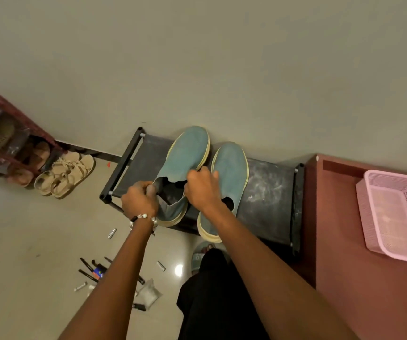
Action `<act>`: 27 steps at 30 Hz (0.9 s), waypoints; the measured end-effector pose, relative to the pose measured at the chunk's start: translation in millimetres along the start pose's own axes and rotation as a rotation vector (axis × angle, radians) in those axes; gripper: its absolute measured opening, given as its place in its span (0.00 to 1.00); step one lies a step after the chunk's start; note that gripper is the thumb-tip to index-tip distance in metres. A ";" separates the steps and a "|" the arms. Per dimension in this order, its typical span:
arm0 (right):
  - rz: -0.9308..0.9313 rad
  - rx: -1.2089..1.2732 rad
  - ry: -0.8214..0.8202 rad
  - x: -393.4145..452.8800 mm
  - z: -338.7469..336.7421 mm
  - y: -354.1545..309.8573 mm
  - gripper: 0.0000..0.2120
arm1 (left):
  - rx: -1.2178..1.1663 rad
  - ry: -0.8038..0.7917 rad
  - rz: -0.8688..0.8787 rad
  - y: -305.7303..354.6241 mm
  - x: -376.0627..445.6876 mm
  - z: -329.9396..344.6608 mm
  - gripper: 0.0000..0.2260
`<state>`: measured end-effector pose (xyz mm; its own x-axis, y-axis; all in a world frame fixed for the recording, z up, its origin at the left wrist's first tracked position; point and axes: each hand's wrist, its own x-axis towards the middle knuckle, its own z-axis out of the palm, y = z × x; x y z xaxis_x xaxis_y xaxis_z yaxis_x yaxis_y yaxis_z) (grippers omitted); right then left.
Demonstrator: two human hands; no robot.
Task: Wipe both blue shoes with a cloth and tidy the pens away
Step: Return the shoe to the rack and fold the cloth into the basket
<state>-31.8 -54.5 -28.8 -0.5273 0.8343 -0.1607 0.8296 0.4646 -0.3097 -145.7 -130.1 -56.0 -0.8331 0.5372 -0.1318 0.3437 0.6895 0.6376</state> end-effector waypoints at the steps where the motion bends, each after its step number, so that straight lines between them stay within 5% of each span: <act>1: 0.013 -0.009 0.012 -1.5 -0.6 0.6 0.08 | 0.001 -0.006 -0.002 0.8 -0.9 -0.6 0.10; 15: -0.016 0.031 -0.033 -23.4 -6.4 29.0 0.08 | -0.094 -0.037 -0.001 10.8 -39.9 1.8 0.10; 22: 0.194 0.694 0.228 -103.0 -23.7 84.1 0.12 | -0.255 0.075 0.099 39.9 -78.0 -25.9 0.09; 27: 0.420 1.017 0.346 -200.7 -34.6 150.6 0.08 | -0.401 -0.194 0.240 75.4 -147.6 -4.6 0.09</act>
<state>205.4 -141.7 -10.7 -0.0357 0.9764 -0.2130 0.3130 -0.1915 -0.9302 1.1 -159.6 15.1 -0.6420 0.7643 -0.0605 0.2900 0.3151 0.9037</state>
